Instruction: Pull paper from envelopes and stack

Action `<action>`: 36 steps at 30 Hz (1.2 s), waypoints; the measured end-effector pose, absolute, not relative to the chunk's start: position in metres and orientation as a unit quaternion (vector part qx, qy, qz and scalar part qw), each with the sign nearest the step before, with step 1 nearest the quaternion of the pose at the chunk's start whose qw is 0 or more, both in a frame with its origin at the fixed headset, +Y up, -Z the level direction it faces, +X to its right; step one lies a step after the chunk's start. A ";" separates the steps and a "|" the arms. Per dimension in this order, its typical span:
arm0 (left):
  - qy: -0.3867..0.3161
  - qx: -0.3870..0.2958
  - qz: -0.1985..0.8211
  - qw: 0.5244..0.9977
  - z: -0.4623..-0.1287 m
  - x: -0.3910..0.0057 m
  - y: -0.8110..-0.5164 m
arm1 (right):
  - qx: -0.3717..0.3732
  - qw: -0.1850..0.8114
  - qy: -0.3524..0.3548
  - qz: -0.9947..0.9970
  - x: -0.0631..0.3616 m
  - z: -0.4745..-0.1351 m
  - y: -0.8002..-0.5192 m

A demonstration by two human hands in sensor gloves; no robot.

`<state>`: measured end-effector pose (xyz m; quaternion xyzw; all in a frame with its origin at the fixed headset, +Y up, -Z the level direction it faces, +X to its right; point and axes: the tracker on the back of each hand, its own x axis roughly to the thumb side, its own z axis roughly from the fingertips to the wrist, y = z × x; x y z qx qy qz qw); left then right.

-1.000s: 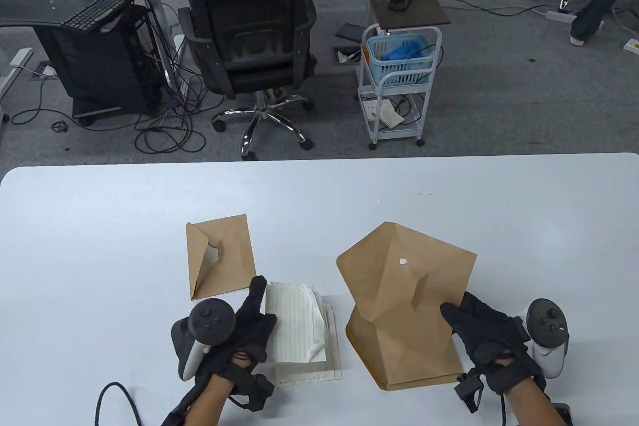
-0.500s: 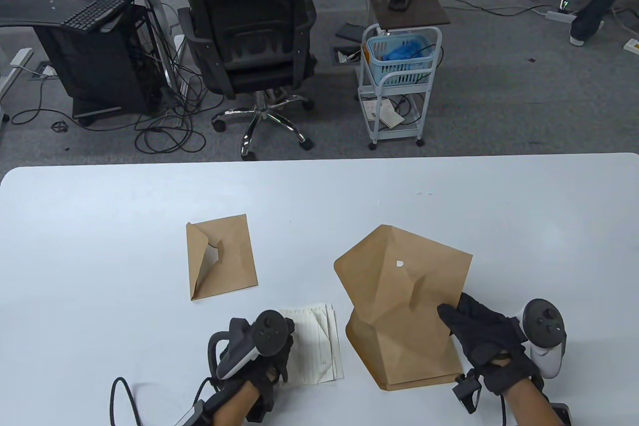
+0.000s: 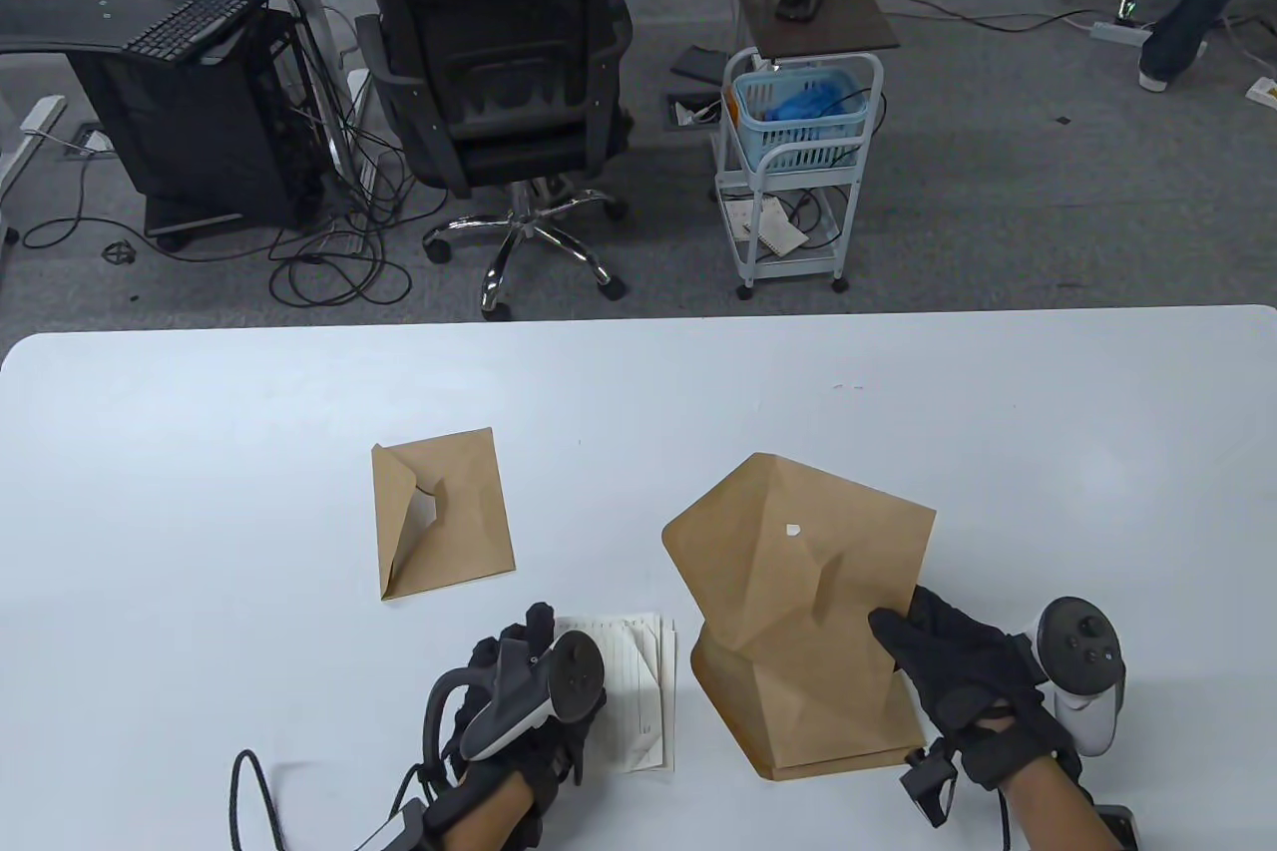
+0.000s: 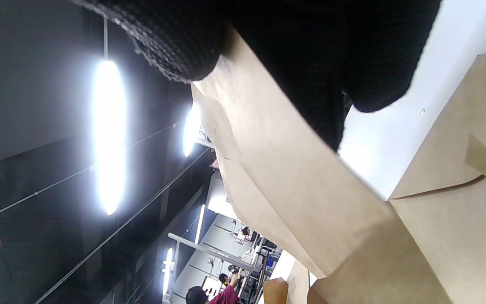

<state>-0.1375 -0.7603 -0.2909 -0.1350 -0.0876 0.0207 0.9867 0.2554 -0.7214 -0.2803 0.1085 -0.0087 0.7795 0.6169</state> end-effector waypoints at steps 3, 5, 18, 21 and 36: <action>-0.084 -0.139 0.050 0.985 -0.292 -0.141 -0.762 | 0.110 0.616 -0.008 0.780 0.255 -0.280 -0.722; -0.090 -0.141 0.052 0.984 -0.293 -0.142 -0.761 | 0.110 0.617 -0.008 0.779 0.255 -0.280 -0.722; -0.158 0.055 -0.031 0.985 -0.289 -0.164 -0.702 | 0.107 0.626 -0.003 0.772 0.256 -0.280 -0.721; -0.170 0.086 -0.039 0.981 -0.287 -0.174 -0.699 | 0.108 0.629 0.002 0.770 0.256 -0.281 -0.720; -0.145 0.048 -0.037 0.987 -0.277 -0.185 -0.738 | 0.100 0.631 0.032 0.768 0.256 -0.283 -0.724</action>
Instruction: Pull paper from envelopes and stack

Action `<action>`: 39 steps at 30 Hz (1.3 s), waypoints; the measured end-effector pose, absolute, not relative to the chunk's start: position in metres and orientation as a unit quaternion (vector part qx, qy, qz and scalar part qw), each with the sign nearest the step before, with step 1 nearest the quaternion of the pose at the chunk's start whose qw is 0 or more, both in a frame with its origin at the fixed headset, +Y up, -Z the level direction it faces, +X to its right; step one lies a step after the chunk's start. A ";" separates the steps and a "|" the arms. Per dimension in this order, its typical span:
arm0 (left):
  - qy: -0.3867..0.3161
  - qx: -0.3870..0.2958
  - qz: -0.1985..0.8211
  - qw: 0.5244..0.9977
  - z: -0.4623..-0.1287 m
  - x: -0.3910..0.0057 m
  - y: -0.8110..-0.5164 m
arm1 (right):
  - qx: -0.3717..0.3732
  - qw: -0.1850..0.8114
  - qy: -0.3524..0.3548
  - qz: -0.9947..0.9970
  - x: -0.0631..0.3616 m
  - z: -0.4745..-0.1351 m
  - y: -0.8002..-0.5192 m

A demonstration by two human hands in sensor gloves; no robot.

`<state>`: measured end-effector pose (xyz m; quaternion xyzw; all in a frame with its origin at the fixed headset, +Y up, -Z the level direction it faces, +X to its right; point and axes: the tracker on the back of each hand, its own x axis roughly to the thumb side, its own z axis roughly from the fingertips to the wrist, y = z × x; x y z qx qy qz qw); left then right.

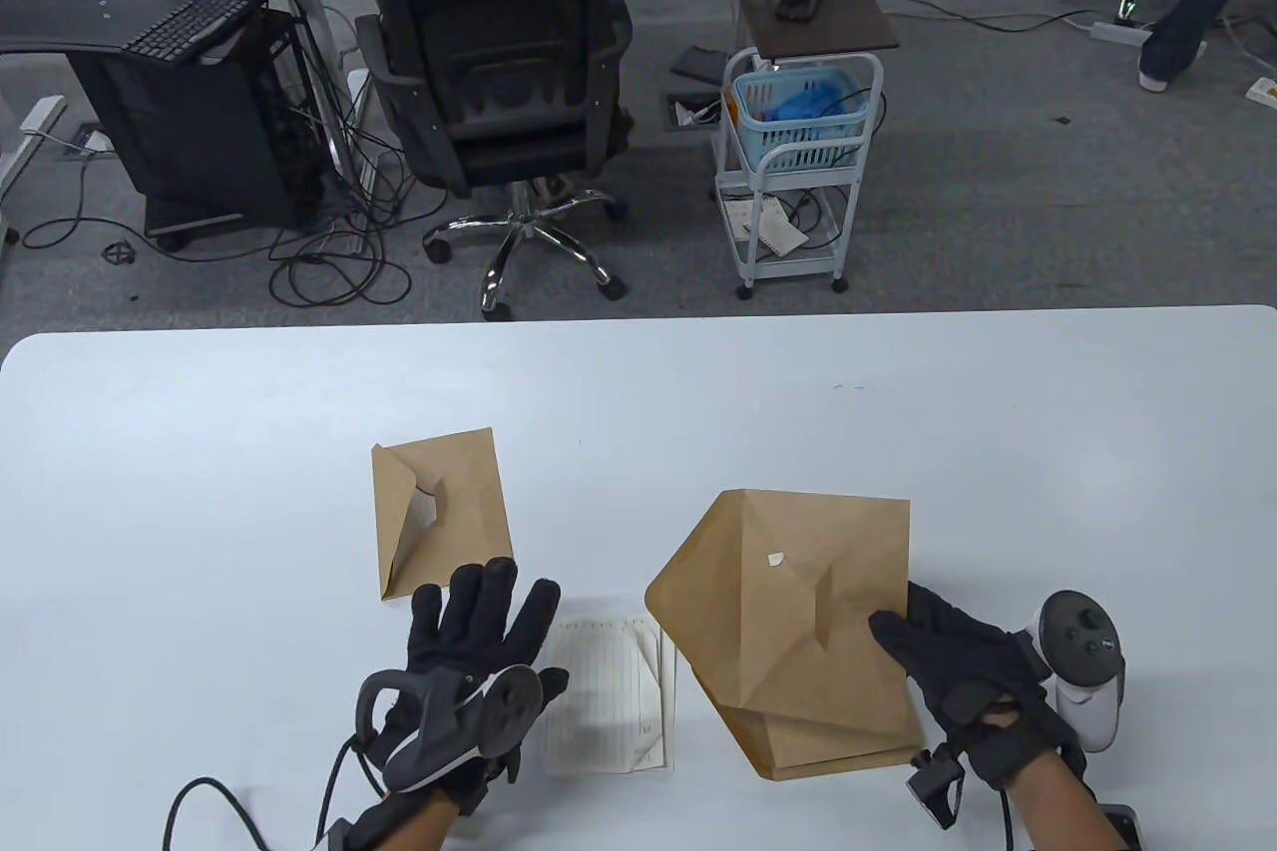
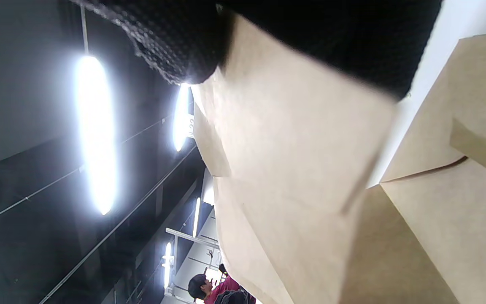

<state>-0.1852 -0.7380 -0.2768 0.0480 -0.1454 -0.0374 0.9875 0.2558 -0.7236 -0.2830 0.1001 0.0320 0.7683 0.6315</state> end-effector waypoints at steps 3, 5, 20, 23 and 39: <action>-0.146 0.047 -0.035 0.988 -0.276 -0.185 -0.740 | 0.096 0.633 0.058 0.766 0.256 -0.285 -0.726; -0.147 0.046 -0.030 0.988 -0.276 -0.184 -0.740 | 0.080 0.626 0.091 0.770 0.258 -0.286 -0.730; -0.152 0.038 -0.028 0.987 -0.271 -0.177 -0.740 | 0.013 0.320 0.052 0.946 0.242 -0.294 -0.747; -0.153 0.038 -0.029 0.987 -0.271 -0.176 -0.740 | 0.018 0.281 0.034 0.959 0.235 -0.293 -0.747; -0.156 0.036 -0.032 0.987 -0.270 -0.174 -0.741 | 0.057 0.031 0.051 0.997 0.206 -0.291 -0.756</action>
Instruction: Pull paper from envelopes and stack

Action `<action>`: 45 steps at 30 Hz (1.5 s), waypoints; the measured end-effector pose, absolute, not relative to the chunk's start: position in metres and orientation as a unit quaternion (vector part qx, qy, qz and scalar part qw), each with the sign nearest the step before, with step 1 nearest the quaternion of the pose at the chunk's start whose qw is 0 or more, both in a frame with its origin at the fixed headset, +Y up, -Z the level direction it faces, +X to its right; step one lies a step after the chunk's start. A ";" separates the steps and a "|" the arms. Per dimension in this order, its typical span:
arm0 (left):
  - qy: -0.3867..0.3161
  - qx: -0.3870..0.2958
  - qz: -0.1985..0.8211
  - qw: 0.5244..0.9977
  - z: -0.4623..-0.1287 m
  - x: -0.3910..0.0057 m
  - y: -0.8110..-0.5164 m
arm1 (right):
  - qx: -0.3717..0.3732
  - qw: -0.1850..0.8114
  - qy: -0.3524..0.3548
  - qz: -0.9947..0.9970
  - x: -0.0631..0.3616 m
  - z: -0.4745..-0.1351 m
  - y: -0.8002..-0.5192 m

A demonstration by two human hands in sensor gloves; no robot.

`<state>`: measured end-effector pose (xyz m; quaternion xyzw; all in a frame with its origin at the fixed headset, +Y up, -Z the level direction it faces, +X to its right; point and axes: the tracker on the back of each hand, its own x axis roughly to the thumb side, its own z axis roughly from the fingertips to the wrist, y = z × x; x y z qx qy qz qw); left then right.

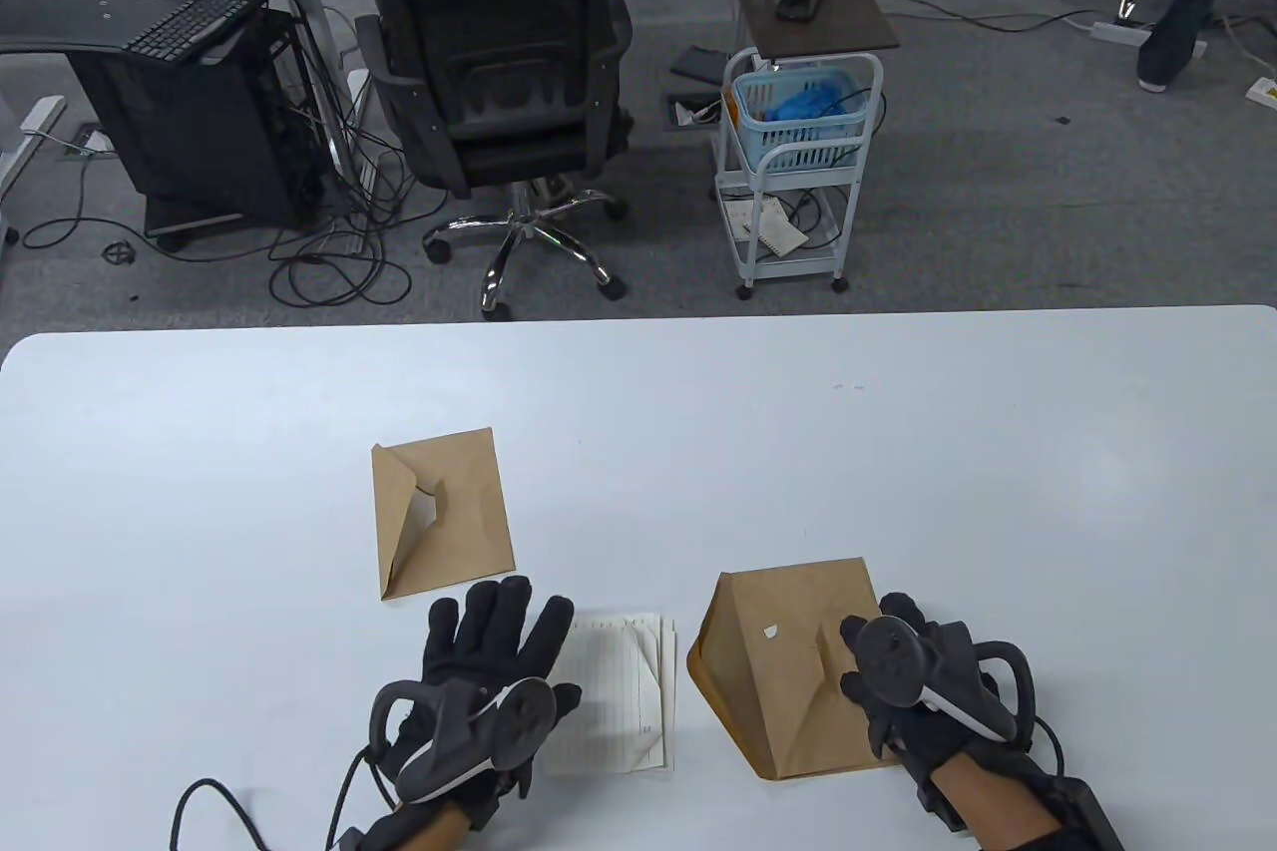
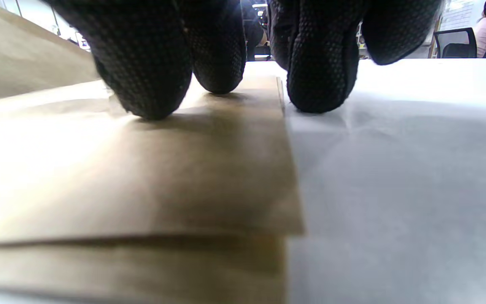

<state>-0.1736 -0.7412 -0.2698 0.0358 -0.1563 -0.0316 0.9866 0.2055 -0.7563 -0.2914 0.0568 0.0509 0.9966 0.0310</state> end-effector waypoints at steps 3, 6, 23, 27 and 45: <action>-0.157 0.035 -0.031 0.987 -0.270 -0.174 -0.741 | 0.057 0.042 0.060 0.996 0.207 -0.291 -0.756; -0.158 0.039 -0.029 0.986 -0.269 -0.174 -0.740 | 0.061 0.038 0.064 0.995 0.207 -0.292 -0.755; -0.157 0.045 -0.031 0.986 -0.269 -0.177 -0.739 | 0.156 0.057 -0.058 0.984 0.197 -0.279 -0.713; -0.156 0.048 -0.033 0.986 -0.269 -0.178 -0.738 | 0.163 0.033 -0.071 0.983 0.197 -0.275 -0.720; -0.126 0.049 -0.030 0.990 -0.275 -0.192 -0.738 | 0.167 0.036 -0.068 0.983 0.197 -0.272 -0.723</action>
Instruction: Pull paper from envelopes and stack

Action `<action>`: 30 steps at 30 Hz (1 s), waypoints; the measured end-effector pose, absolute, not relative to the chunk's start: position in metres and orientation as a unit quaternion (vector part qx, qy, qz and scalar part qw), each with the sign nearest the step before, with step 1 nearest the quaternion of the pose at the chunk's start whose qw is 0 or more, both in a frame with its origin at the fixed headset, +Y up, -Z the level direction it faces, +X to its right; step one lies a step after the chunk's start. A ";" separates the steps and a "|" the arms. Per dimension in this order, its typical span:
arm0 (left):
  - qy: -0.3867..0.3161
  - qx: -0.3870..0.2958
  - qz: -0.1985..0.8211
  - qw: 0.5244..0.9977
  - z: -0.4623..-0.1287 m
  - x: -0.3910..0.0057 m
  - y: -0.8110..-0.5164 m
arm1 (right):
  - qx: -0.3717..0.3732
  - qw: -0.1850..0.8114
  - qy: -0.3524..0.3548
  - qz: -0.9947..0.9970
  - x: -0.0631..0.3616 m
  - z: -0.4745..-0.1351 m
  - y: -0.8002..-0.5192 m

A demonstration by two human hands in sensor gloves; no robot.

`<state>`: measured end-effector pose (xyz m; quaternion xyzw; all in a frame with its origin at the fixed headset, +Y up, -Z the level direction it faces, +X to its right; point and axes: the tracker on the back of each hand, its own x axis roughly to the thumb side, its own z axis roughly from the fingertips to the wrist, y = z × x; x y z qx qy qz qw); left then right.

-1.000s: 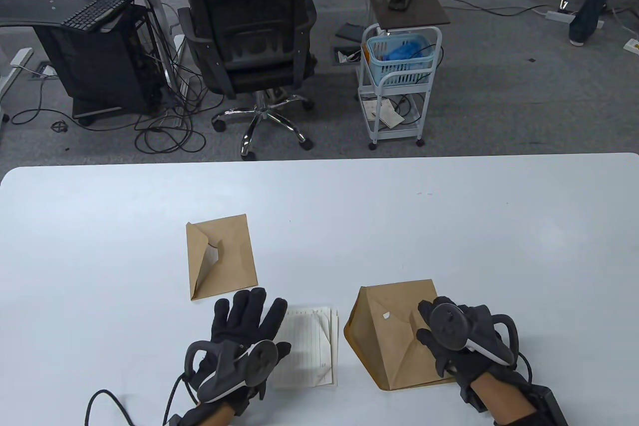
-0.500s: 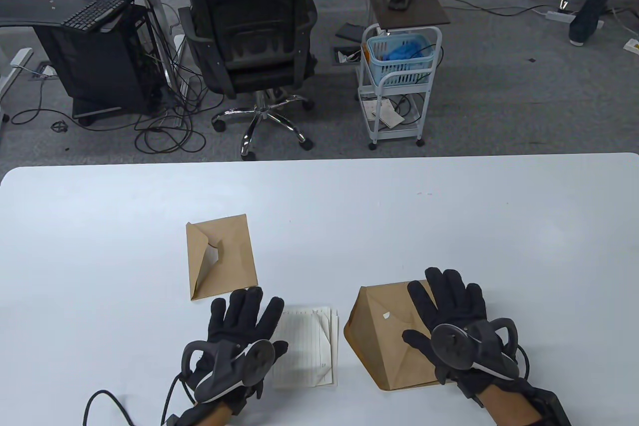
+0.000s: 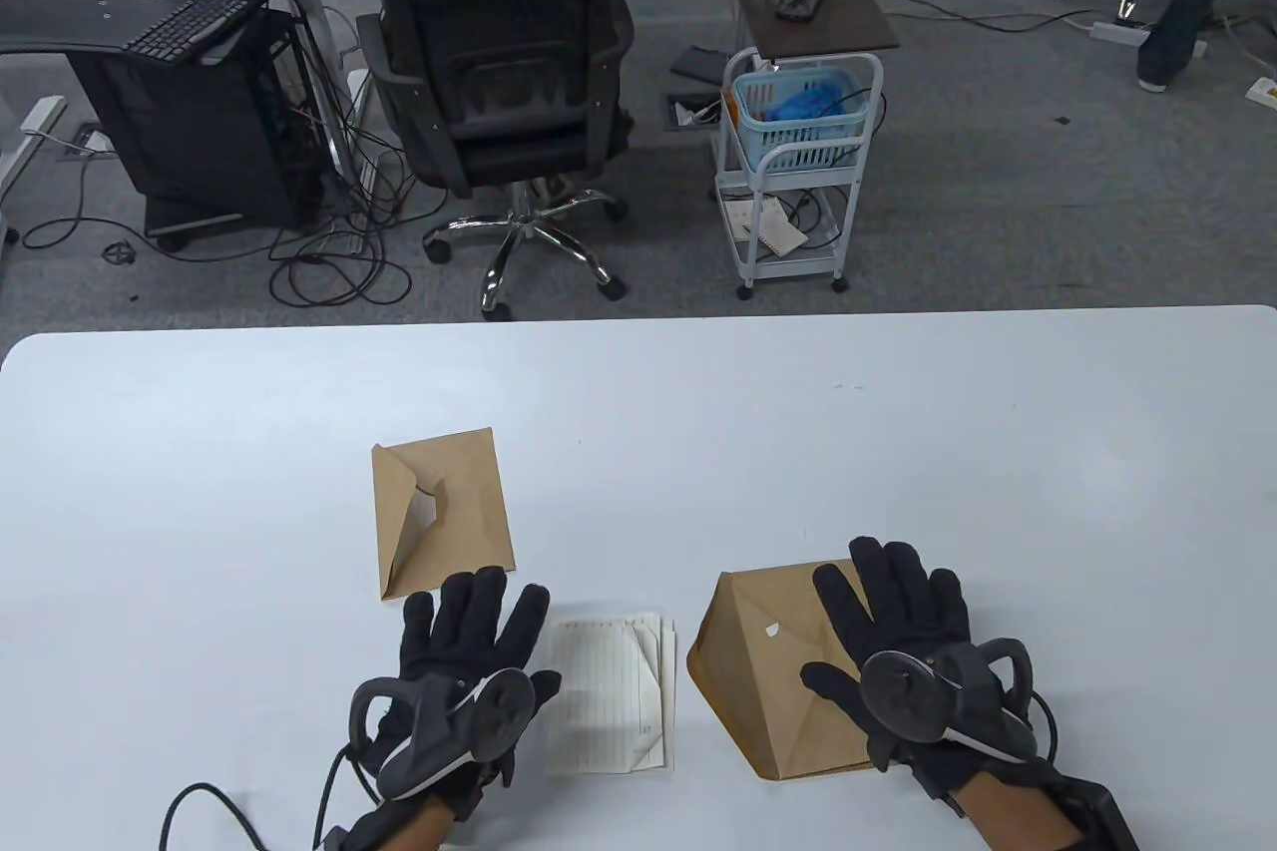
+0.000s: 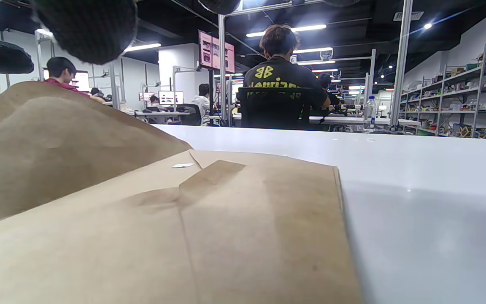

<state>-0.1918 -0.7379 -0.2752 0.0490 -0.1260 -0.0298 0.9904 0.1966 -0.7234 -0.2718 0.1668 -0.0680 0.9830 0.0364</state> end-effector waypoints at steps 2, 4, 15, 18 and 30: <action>-0.119 0.047 -0.029 0.991 -0.277 -0.194 -0.739 | 0.165 0.036 -0.066 0.983 0.197 -0.272 -0.724; -0.108 0.044 -0.028 0.993 -0.280 -0.197 -0.738 | 0.162 0.037 -0.062 0.984 0.199 -0.272 -0.724; 0.065 0.010 -0.037 0.997 -0.332 -0.256 -0.734 | 0.165 0.040 -0.060 0.984 0.197 -0.271 -0.724; 0.108 -0.023 -0.043 0.993 -0.353 -0.271 -0.733 | 0.169 0.037 -0.058 0.983 0.196 -0.270 -0.725; 0.221 -0.147 -0.020 0.964 -0.409 -0.302 -0.763 | 0.183 0.045 -0.055 0.981 0.193 -0.268 -0.726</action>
